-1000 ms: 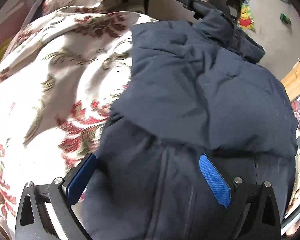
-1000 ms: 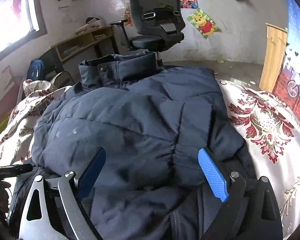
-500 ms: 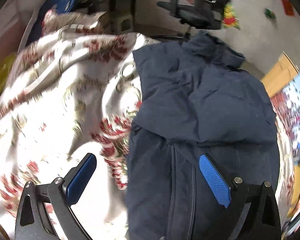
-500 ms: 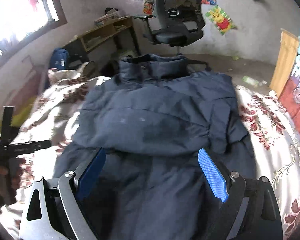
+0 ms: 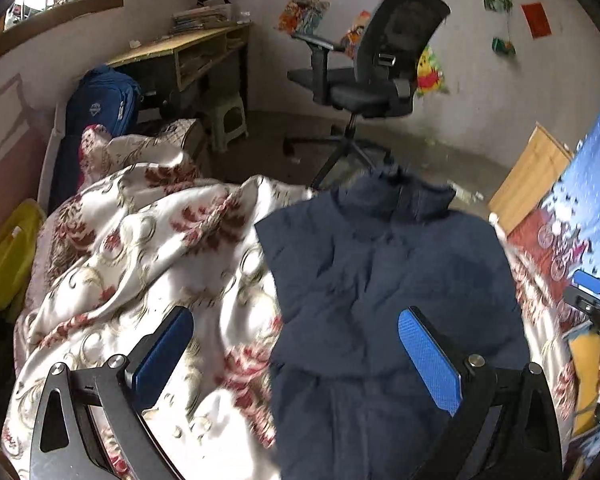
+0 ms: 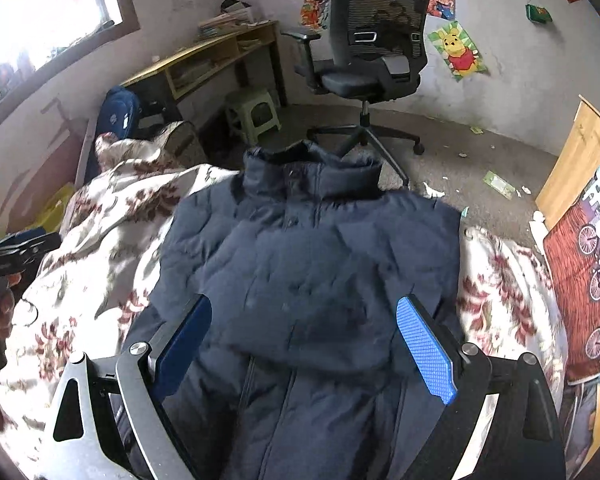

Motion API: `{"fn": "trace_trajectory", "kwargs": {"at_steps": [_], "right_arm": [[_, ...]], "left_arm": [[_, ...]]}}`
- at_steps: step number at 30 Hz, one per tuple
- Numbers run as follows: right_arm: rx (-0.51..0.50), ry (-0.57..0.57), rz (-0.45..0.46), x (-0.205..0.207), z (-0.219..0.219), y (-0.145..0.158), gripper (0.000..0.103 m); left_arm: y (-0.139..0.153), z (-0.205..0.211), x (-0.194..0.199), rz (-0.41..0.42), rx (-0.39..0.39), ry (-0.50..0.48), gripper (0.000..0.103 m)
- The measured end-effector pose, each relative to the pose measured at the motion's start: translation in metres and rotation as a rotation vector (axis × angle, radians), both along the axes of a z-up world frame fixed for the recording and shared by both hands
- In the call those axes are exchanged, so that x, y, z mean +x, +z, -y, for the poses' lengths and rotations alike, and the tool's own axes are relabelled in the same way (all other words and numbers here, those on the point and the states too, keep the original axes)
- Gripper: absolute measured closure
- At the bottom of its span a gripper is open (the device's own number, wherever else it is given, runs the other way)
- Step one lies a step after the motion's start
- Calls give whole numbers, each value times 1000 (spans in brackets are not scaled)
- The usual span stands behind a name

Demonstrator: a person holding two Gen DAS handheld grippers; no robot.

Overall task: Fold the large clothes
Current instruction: 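Grasp the jacket hem with both tools and lift it toward the collar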

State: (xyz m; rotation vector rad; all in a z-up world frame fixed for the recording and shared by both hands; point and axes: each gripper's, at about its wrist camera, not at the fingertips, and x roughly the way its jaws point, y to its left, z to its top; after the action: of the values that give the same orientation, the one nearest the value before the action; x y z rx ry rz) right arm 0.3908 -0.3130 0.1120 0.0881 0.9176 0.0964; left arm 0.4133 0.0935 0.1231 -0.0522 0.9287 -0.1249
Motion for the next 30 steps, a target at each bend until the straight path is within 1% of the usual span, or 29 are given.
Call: {"fn": "trace_trajectory", "kwargs": {"at_steps": [3, 5, 7, 12, 14, 16, 18, 20, 21, 22, 23, 25, 26, 27, 28, 29, 30], "right_arm": [[-18, 3, 14, 35, 12, -4, 12], [-20, 15, 28, 60, 21, -13, 12], [-2, 23, 42, 83, 28, -24, 12], [25, 42, 73, 140, 46, -67, 12], [31, 54, 66, 167, 49, -87, 12], [44, 58, 59, 188, 51, -102, 12], [61, 58, 53, 208, 52, -116, 12], [74, 61, 37, 228, 51, -127, 14], [76, 64, 28, 234, 50, -131, 16], [74, 64, 22, 244, 49, -135, 22], [72, 64, 19, 250, 49, -138, 27], [76, 65, 12, 261, 49, -144, 31], [90, 67, 11, 266, 49, -146, 36], [112, 64, 14, 269, 50, -149, 41], [128, 59, 15, 272, 52, -151, 50], [145, 49, 11, 275, 52, -154, 58], [153, 45, 5, 278, 54, -158, 62]], "left_arm": [[-1, 10, 20, 27, -4, 11, 0], [-6, 20, 42, 56, -8, 20, 0], [-17, 32, 67, 73, -24, 18, 0], [-52, 72, 123, 95, -67, -23, 0], [-66, 92, 143, 94, -60, -35, 0], [-84, 110, 163, 91, -32, -43, 1], [-101, 127, 184, 85, -7, -48, 3], [-113, 136, 202, 68, -2, -56, 12], [-119, 141, 211, 58, -2, -59, 18], [-124, 145, 219, 51, -7, -60, 25], [-127, 147, 225, 50, -14, -61, 29], [-133, 150, 238, 37, -41, -62, 49], [-135, 150, 242, 33, -63, -67, 54], [-137, 149, 245, 33, -89, -71, 64], [-138, 148, 246, 37, -109, -72, 75], [-139, 147, 248, 39, -121, -74, 78], [-139, 144, 248, 51, -135, -72, 83]]}}
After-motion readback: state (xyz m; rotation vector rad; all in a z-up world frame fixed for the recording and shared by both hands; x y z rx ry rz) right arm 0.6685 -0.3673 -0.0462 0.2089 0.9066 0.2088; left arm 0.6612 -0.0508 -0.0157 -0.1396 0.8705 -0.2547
